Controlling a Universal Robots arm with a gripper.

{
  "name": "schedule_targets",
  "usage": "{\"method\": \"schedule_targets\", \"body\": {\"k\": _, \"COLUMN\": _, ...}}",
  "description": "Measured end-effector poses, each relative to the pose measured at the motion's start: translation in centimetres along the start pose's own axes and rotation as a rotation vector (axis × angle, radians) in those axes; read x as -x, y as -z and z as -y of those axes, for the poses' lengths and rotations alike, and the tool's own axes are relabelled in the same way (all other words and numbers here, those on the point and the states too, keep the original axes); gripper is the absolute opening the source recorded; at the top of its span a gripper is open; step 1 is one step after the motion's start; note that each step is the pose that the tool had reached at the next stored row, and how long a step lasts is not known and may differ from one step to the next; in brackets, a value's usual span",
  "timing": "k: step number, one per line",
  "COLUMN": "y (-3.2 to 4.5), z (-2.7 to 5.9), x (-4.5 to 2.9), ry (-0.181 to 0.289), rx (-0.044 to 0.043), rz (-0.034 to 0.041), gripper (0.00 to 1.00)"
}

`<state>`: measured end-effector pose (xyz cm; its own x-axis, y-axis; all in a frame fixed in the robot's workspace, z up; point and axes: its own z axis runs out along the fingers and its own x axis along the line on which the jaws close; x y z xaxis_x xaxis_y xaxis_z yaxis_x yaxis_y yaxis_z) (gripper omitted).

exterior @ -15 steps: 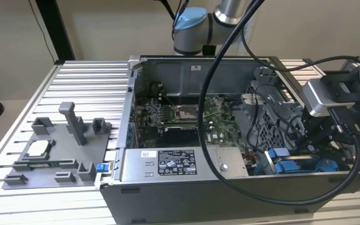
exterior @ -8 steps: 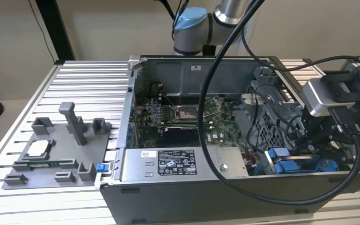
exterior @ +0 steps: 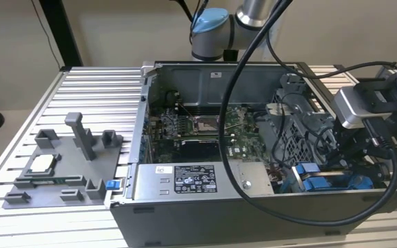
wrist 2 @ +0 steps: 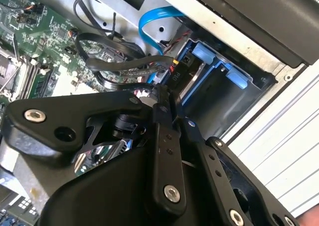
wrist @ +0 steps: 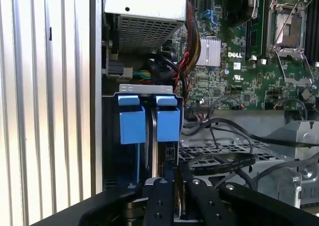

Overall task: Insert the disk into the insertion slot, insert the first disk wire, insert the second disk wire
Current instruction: 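Insert the second disk wire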

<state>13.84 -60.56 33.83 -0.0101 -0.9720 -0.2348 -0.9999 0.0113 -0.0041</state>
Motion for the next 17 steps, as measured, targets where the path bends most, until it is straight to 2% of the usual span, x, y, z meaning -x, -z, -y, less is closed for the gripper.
{"method": "schedule_targets", "body": {"k": 6, "y": -0.24, "z": -0.01, "x": -0.02, "ry": 0.002, "rx": -0.0086, "rz": -0.0002, "gripper": 0.00}}
{"method": "schedule_targets", "body": {"k": 10, "y": -0.80, "z": -0.02, "x": -0.13, "ry": 0.004, "rx": -0.0172, "rz": -0.0016, "gripper": 0.00}}
{"method": "schedule_targets", "body": {"k": 14, "y": -1.03, "z": 0.00, "x": -0.16, "ry": 0.004, "rx": -0.0177, "rz": -0.0004, "gripper": 0.00}}
{"method": "schedule_targets", "body": {"k": 15, "y": -0.98, "z": 0.03, "x": -0.14, "ry": 0.005, "rx": -0.0179, "rz": 0.0009, "gripper": 1.00}}
{"method": "schedule_targets", "body": {"k": 17, "y": -0.35, "z": 0.03, "x": 0.00, "ry": 0.005, "rx": -0.0171, "rz": 0.0026, "gripper": 1.00}}
